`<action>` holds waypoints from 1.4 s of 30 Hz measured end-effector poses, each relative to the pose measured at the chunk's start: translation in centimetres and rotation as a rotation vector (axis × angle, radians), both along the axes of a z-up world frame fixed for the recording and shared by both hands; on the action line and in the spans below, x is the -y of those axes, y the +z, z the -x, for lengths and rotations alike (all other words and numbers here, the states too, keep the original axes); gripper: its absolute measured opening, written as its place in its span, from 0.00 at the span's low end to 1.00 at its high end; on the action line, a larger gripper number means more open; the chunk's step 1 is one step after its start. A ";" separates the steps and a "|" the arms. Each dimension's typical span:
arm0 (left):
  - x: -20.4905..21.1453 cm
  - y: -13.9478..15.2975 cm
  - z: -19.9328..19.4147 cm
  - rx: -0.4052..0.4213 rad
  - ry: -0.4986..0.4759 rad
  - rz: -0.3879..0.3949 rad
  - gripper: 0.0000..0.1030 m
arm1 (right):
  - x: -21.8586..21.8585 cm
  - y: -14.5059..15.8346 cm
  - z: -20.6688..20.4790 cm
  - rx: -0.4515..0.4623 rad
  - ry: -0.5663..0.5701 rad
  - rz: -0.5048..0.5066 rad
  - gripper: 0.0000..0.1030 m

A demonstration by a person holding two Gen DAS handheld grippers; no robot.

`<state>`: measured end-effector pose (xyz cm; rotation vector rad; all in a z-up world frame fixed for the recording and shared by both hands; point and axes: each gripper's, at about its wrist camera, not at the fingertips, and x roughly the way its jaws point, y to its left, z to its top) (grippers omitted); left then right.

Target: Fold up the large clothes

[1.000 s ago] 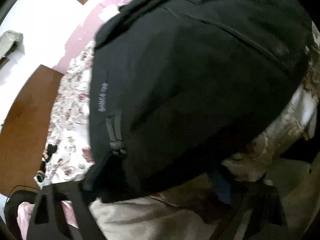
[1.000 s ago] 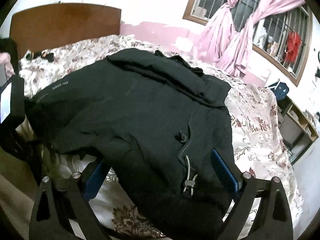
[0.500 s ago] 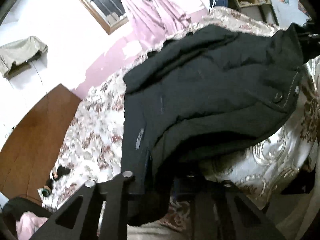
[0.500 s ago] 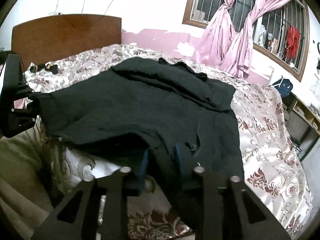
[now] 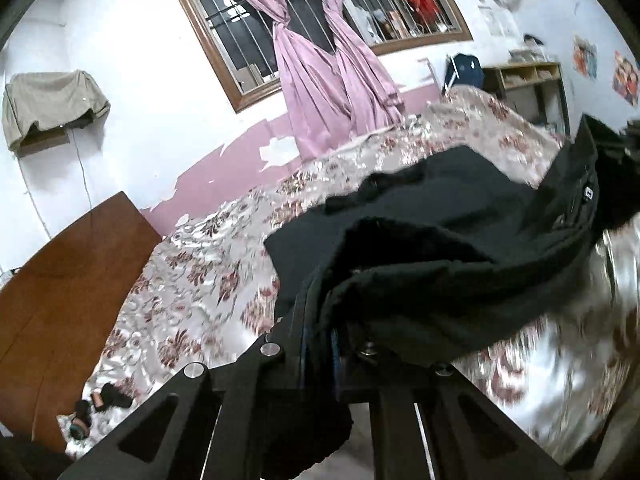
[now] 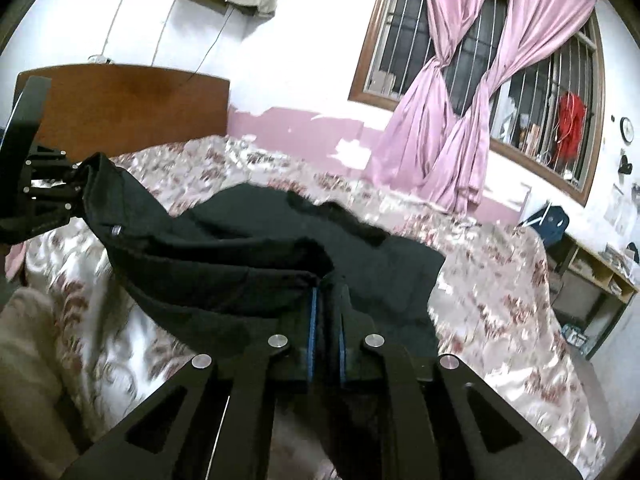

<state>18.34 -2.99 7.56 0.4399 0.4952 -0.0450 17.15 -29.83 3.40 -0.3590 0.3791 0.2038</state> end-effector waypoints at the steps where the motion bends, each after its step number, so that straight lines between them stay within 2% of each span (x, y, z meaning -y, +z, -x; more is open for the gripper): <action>1: 0.0 0.5 -1.3 -0.003 0.001 0.003 0.08 | 0.0 0.6 -1.0 0.009 -0.001 -0.006 0.06; 5: -0.2 2.4 -7.1 -0.013 0.032 0.030 0.08 | -0.1 2.7 -5.0 0.036 -0.011 -0.011 0.05; 10: -0.3 3.1 -13.4 -0.033 0.072 0.063 0.08 | -0.1 4.8 -12.0 0.038 -0.036 -0.019 0.04; 16: 0.7 3.1 -20.5 -0.040 0.095 0.030 0.08 | 0.4 5.4 -21.1 -0.002 -0.065 -0.040 0.04; 23: 1.6 2.3 -27.7 -0.062 0.143 0.016 0.08 | 0.9 4.1 -31.0 -0.081 -0.092 -0.062 0.04; 27: 1.4 1.5 -31.6 -0.079 0.181 0.042 0.08 | 0.3 3.3 -36.6 -0.100 -0.112 -0.032 0.04; 31: 1.1 -0.5 -35.4 -0.113 0.214 0.055 0.08 | -0.8 2.1 -40.9 -0.117 -0.135 -0.004 0.04; 36: 1.2 -3.2 -39.1 -0.156 0.225 0.089 0.08 | -1.8 -0.7 -44.2 -0.150 -0.174 0.029 0.04; 42: 1.2 -5.3 -41.0 -0.193 0.233 0.125 0.08 | -1.7 -4.1 -47.0 -0.182 -0.226 0.029 0.04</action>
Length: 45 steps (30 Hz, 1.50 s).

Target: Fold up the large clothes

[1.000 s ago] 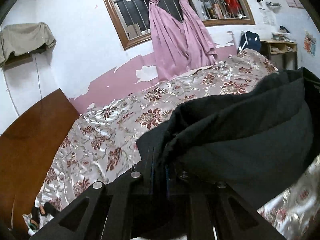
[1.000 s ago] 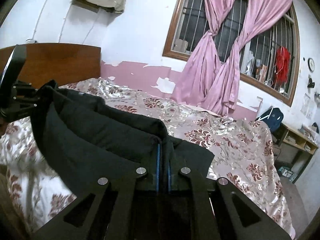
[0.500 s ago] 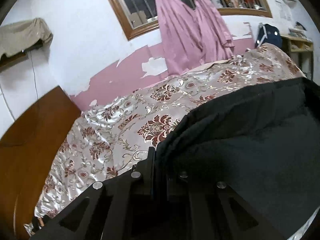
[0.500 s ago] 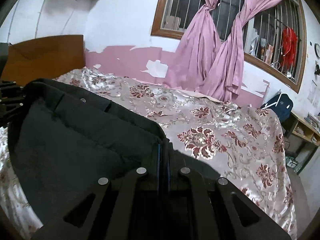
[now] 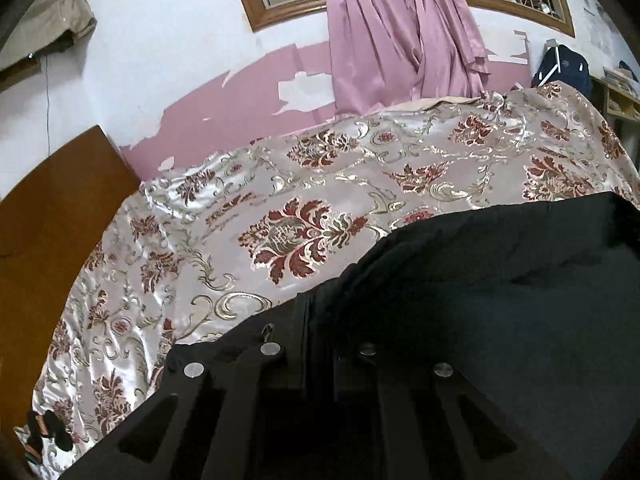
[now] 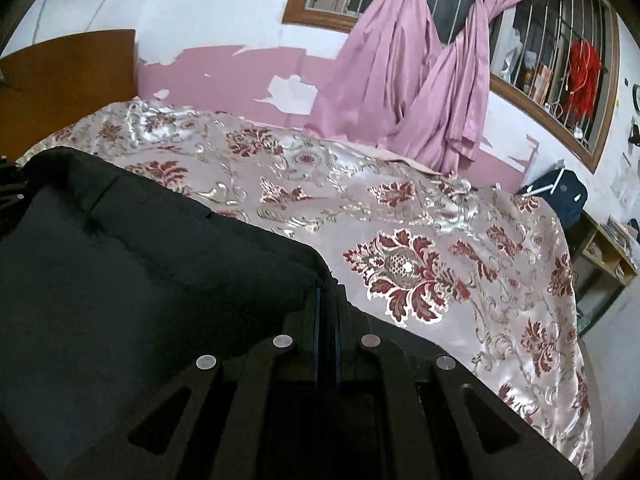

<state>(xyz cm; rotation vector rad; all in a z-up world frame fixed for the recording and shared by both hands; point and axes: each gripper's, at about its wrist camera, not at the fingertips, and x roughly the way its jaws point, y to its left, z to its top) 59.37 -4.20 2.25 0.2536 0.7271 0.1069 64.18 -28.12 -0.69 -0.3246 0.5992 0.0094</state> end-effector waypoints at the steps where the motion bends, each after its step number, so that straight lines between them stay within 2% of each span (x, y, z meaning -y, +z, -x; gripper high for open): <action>1: -0.2 -0.2 0.0 -0.002 -0.002 0.017 0.08 | 0.0 -0.2 -0.1 0.001 -0.002 -0.004 0.04; 3: -0.6 -0.2 0.0 -0.006 -0.003 0.042 0.09 | 0.0 -0.4 0.0 0.010 -0.001 -0.012 0.04; 10: -3.0 0.6 0.5 -0.029 -0.010 0.232 0.12 | 0.7 0.3 1.2 0.059 0.031 -0.060 0.08; 14: -3.0 1.1 1.1 -0.022 -0.010 0.237 0.14 | 0.8 1.2 1.9 0.084 0.044 -0.077 0.13; 15: -3.0 1.2 1.3 -0.022 -0.009 0.234 0.15 | 0.9 1.8 2.2 0.096 0.048 -0.084 0.19; 16: -3.0 1.3 1.4 -0.021 -0.009 0.233 0.19 | 0.9 2.2 2.5 0.103 0.051 -0.091 0.30; 18: -3.2 1.8 1.8 0.000 -0.011 0.257 0.29 | 1.0 3.0 3.2 0.123 0.067 -0.117 0.43; 19: -3.6 2.2 1.9 0.019 -0.010 0.277 0.46 | 1.1 3.4 3.5 0.131 0.075 -0.127 0.48; 20: -3.8 2.7 2.2 0.038 -0.008 0.297 0.73 | 1.2 3.7 3.8 0.135 0.081 -0.135 0.51; 21: -4.1 3.2 2.6 0.063 -0.005 0.319 0.82 | 1.2 4.0 4.1 0.136 0.089 -0.146 0.55; 22: -4.5 4.0 3.2 0.110 -0.013 0.356 0.87 | 1.2 4.2 4.4 0.131 0.098 -0.157 0.61; 24: -4.6 4.8 3.8 0.128 -0.042 0.380 0.87 | 1.4 4.3 5.1 0.116 0.119 -0.175 0.68; 27: -3.9 4.9 4.7 0.128 -0.058 0.356 0.88 | 1.3 4.0 6.5 0.100 0.157 -0.171 0.78; 33: -2.0 3.0 8.9 0.155 -0.109 0.330 0.89 | 1.7 2.8 9.2 0.058 0.188 -0.229 0.87; 37: -1.0 1.4 11.8 0.165 -0.153 0.323 0.90 | 2.8 1.1 10.5 0.016 0.187 -0.295 0.89; 41: -0.3 -0.6 13.7 0.155 -0.171 0.301 0.90 | 3.5 -1.0 11.4 -0.010 0.178 -0.281 0.89; 45: -0.4 -1.9 14.4 0.147 -0.173 0.294 0.91 | 4.5 -2.4 12.1 -0.018 0.154 -0.307 0.89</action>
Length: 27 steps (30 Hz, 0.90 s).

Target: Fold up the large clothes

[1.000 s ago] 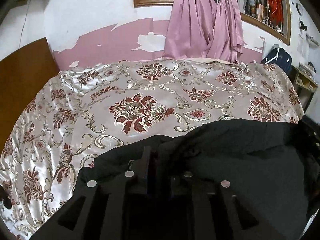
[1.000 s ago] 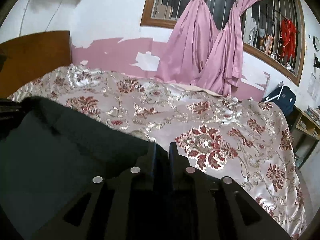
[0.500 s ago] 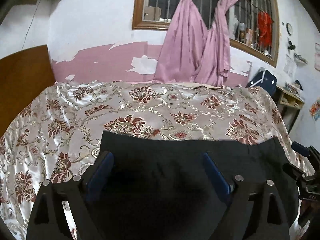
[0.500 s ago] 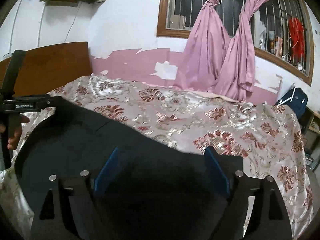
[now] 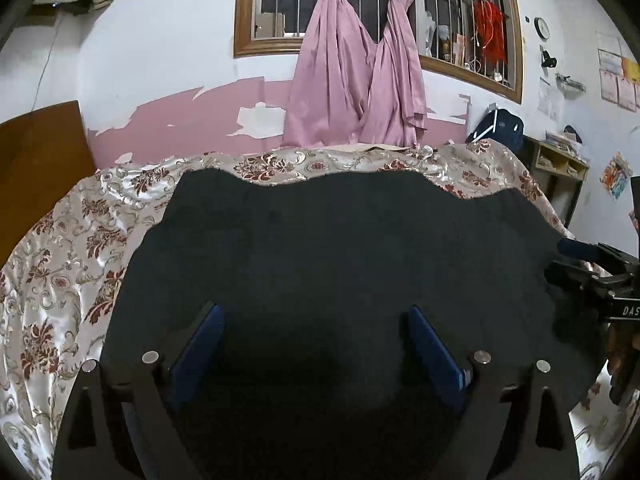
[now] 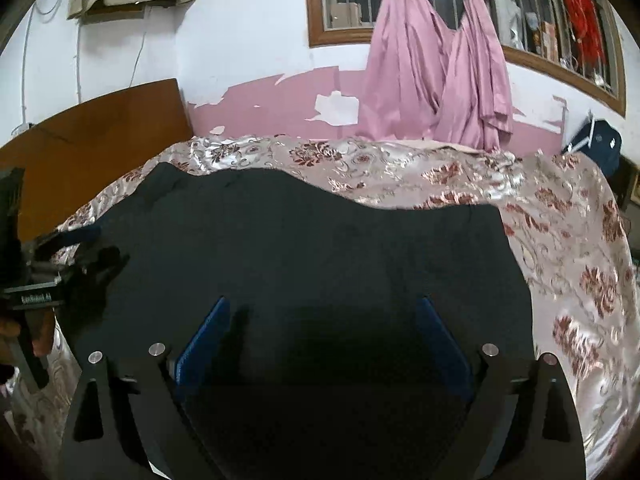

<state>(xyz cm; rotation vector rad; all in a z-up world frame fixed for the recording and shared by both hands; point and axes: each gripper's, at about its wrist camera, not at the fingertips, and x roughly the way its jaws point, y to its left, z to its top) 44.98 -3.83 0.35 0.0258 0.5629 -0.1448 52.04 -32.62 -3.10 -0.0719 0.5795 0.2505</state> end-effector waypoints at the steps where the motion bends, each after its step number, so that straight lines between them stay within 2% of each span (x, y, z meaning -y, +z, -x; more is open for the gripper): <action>1: -0.2 -0.2 0.2 0.007 0.000 0.006 0.93 | 0.2 -0.4 0.1 -0.003 -0.004 -0.005 0.89; 4: -0.4 -0.5 0.0 0.008 0.008 0.019 0.96 | 0.5 -1.7 -0.1 -0.026 -0.017 -0.007 0.90; 9: -0.7 -0.6 -1.5 0.000 0.045 -0.001 1.00 | 0.4 -2.6 -1.1 -0.023 -0.044 -0.003 0.94; 27: -3.9 -0.4 -6.3 -0.026 0.146 0.001 1.00 | -1.8 -1.1 -7.2 -0.011 -0.115 0.058 0.94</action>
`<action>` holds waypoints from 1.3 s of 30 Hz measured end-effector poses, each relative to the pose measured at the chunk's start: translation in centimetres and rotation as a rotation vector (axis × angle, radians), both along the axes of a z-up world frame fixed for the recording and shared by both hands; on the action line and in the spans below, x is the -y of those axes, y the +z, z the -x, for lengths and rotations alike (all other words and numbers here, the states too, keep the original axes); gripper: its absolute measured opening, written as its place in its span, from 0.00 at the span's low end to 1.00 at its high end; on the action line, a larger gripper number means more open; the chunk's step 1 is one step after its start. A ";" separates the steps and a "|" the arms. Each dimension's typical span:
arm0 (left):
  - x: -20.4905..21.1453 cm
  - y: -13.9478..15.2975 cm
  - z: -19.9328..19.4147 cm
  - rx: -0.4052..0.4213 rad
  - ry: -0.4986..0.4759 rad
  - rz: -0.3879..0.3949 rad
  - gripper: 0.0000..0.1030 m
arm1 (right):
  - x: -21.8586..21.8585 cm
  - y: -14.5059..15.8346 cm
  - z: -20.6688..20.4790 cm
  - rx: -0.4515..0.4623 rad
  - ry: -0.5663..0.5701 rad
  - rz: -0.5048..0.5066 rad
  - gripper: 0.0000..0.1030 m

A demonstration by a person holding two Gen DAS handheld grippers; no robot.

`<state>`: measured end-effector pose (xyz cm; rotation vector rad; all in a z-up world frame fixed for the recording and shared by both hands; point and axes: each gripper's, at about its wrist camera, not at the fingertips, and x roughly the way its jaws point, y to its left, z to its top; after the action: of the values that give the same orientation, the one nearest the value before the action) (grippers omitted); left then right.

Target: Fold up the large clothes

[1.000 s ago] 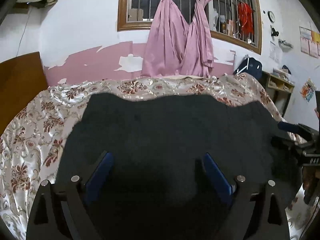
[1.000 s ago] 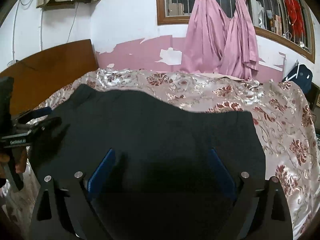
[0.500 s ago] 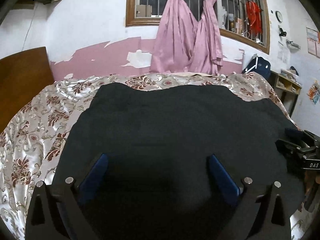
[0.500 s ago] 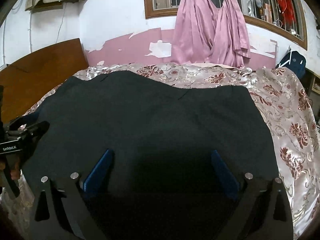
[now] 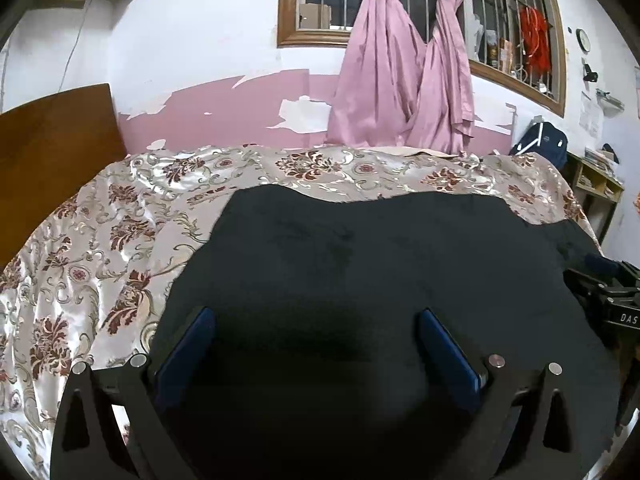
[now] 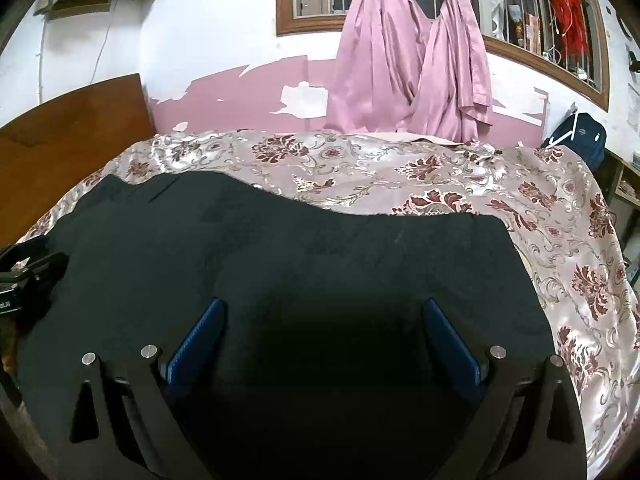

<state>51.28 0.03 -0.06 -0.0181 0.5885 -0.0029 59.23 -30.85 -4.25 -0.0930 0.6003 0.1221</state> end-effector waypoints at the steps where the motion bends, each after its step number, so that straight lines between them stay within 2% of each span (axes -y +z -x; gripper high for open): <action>1: -0.2 0.0 -0.3 -0.004 0.006 0.001 1.00 | 0.1 0.0 -0.3 -0.003 -0.005 0.000 0.94; 6: -1.5 -0.1 -2.5 -0.053 0.040 0.001 1.00 | 0.3 -0.4 -2.2 -0.033 -0.025 -0.014 0.94; 12: -3.1 -1.1 -5.0 -0.125 0.089 0.057 1.00 | 1.1 -1.2 -4.2 -0.068 -0.040 -0.054 0.95; 22: -5.6 -4.0 -7.4 -0.184 0.072 0.249 1.00 | 1.1 -2.7 -6.5 -0.095 -0.022 -0.088 0.98; 28: -6.3 -5.6 -8.2 -0.186 0.061 0.337 1.00 | 1.7 -4.0 -7.4 -0.093 -0.020 -0.141 0.99; 39: -5.9 -6.1 -8.7 -0.173 0.055 0.345 1.00 | 2.5 -5.6 -7.8 -0.083 -0.015 -0.215 0.99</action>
<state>60.01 5.97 -6.16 -0.3727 0.7545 -0.0500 67.01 -33.39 -9.84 0.1254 0.6668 0.1755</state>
